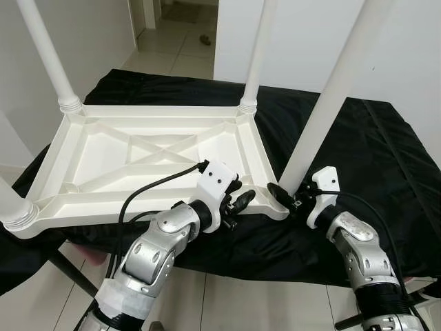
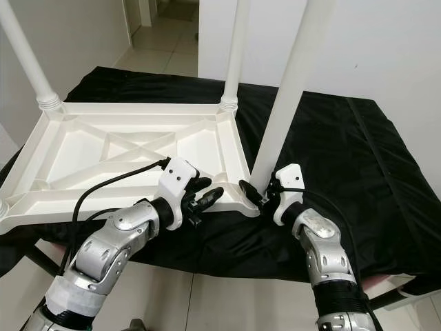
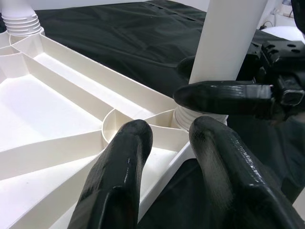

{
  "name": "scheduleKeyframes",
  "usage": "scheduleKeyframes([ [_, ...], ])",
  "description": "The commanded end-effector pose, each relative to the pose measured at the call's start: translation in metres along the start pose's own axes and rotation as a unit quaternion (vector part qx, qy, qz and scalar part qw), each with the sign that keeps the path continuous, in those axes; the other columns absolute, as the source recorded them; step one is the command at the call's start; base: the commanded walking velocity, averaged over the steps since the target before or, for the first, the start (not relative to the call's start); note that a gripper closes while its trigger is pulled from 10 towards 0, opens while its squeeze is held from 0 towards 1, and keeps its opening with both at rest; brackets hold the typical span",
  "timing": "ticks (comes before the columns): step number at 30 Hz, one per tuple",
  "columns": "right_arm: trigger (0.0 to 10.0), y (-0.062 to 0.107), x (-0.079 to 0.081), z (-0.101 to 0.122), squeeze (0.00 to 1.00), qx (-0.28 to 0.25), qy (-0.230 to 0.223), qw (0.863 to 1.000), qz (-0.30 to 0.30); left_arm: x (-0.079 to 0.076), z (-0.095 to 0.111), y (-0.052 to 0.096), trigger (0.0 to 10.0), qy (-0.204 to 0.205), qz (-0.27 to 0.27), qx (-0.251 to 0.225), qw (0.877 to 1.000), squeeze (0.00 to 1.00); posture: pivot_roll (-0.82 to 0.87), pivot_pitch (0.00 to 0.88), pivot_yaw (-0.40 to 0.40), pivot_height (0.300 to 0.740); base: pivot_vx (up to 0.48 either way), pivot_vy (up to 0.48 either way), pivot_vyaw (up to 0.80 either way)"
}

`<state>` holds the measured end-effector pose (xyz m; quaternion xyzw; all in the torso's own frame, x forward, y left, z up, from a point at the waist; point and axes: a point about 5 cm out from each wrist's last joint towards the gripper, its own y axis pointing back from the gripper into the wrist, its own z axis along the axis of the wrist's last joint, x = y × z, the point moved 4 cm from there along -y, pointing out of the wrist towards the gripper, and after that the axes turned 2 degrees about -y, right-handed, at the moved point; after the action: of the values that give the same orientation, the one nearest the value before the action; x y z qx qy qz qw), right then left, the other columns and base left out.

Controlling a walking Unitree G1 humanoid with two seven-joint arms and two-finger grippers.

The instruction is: Building children table

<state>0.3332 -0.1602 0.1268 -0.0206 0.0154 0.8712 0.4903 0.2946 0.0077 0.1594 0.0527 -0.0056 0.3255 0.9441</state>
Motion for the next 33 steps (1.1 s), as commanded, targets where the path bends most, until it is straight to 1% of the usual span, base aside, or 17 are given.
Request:
scheduleKeyframes([
  [1, 0.0, 0.0, 0.003, -0.008, 0.0, 0.017, 0.004, 1.0, -0.017, 0.001, 0.001, 0.0, 10.0, -0.002, 0.004, 0.001, 1.0, 0.0, 0.01, 0.0, -0.034, 0.74, 0.0, 0.0, 0.0],
  [5, 0.0, 0.001, 0.002, -0.003, 0.0, 0.011, -0.007, 0.994, -0.104, 0.004, -0.001, 0.001, 10.0, -0.003, 0.005, 0.004, 1.0, 0.0, 0.01, 0.0, -0.033, 0.74, 0.0, 0.0, 0.0],
  [9, 0.0, 0.001, 0.002, -0.002, 0.0, 0.009, -0.008, 0.994, -0.112, 0.004, -0.002, 0.001, 10.0, -0.003, 0.005, 0.005, 1.0, 0.0, 0.01, 0.0, -0.033, 0.74, 0.0, 0.0, 0.0],
  [11, 0.0, 0.005, 0.006, -0.001, 0.0, 0.012, -0.014, 0.984, -0.175, 0.006, -0.003, 0.002, 10.0, -0.002, 0.008, 0.006, 1.0, 0.0, 0.01, 0.0, -0.034, 0.74, 0.0, 0.0, 0.0],
  [12, 0.0, 0.005, 0.006, -0.001, 0.0, 0.012, -0.014, 0.984, -0.175, 0.006, -0.003, 0.002, 10.0, -0.002, 0.008, 0.006, 1.0, 0.0, 0.01, 0.0, -0.034, 0.74, 0.0, 0.0, 0.0],
  [13, 0.0, 0.007, 0.009, 0.001, 0.0, 0.013, -0.009, 0.978, -0.206, 0.007, -0.003, 0.002, 10.0, -0.002, 0.01, 0.006, 1.0, 0.0, 0.01, 0.0, -0.035, 0.74, 0.0, 0.0, 0.0],
  [15, 0.0, 0.007, 0.009, 0.001, 0.0, 0.013, -0.009, 0.978, -0.206, 0.007, -0.003, 0.002, 10.0, -0.002, 0.01, 0.006, 1.0, 0.0, 0.01, 0.0, -0.035, 0.74, 0.0, 0.0, 0.0],
  [16, 0.0, 0.009, 0.013, 0.003, 0.0, 0.014, -0.012, 0.971, -0.238, 0.007, -0.003, 0.002, 10.0, -0.001, 0.012, 0.005, 1.0, 0.0, 0.02, 0.0, -0.037, 0.74, 0.0, 0.0, 0.0],
  [17, 0.0, 0.009, 0.013, 0.003, 0.0, 0.014, -0.012, 0.971, -0.238, 0.007, -0.003, 0.002, 10.0, -0.001, 0.012, 0.005, 1.0, 0.0, 0.02, 0.0, -0.037, 0.74, 0.0, 0.0, 0.0],
  [19, 0.0, 0.01, 0.021, 0.006, 0.0, 0.021, -0.003, 0.959, -0.281, 0.008, -0.001, 0.002, 10.0, 0.002, 0.017, 0.003, 1.0, 0.0, 0.03, 0.0, -0.042, 0.74, 0.0, 0.0, 0.0],
  [24, 0.0, 0.012, 0.02, 0.015, 0.0, 0.007, -0.01, 0.955, -0.297, 0.008, -0.001, 0.002, 10.0, 0.004, 0.019, 0.001, 1.0, 0.0, 0.02, 0.0, -0.039, 0.74, 0.0, 0.0, 0.0],
  [25, 4.5, 0.01, 0.021, 0.017, 0.0, -0.001, -0.021, 0.959, -0.282, 0.007, 0.0, 0.002, 10.0, 0.004, 0.019, 0.0, 1.0, 0.0, 0.02, 0.0, -0.039, 0.74, 0.0, 0.0, 0.0],
  [26, 10.0, 0.007, 0.023, 0.02, 0.0, -0.011, -0.03, 0.965, -0.26, 0.007, 0.0, 0.001, 10.0, 0.004, 0.018, 0.0, 1.0, 0.0, 0.02, 0.0, -0.039, 0.74, 0.0, 0.0, 0.0],
  [29, 10.0, 0.004, 0.026, 0.022, 0.0, -0.017, -0.033, 0.969, -0.244, 0.007, 0.0, 0.001, 10.0, 0.004, 0.017, 0.0, 1.0, 0.0, 0.02, 0.0, -0.039, 0.74, 0.0, 0.0, 0.0],
  [30, 10.0, 0.002, 0.027, 0.024, 0.84, -0.018, -0.032, 0.973, -0.226, 0.007, 0.001, 0.001, 10.0, 0.004, 0.017, -0.001, 1.0, 0.0, 0.01, 0.0, -0.039, 0.74, 0.0, 0.0, 0.0],
  [31, 10.0, 0.0, 0.027, 0.028, 1.0, -0.026, -0.033, 0.977, -0.21, 0.008, 0.001, 0.0, 10.0, 0.003, 0.017, -0.001, 1.0, 0.0, 0.01, 0.0, -0.04, 0.74, 0.0, 0.0, 0.0],
  [33, 10.0, -0.001, 0.025, 0.031, 1.0, -0.031, -0.037, 0.979, -0.197, 0.008, 0.001, 0.0, 10.0, 0.003, 0.017, -0.001, 1.0, 0.0, 0.01, 0.0, -0.04, 0.74, 0.0, 0.0, 0.0],
])
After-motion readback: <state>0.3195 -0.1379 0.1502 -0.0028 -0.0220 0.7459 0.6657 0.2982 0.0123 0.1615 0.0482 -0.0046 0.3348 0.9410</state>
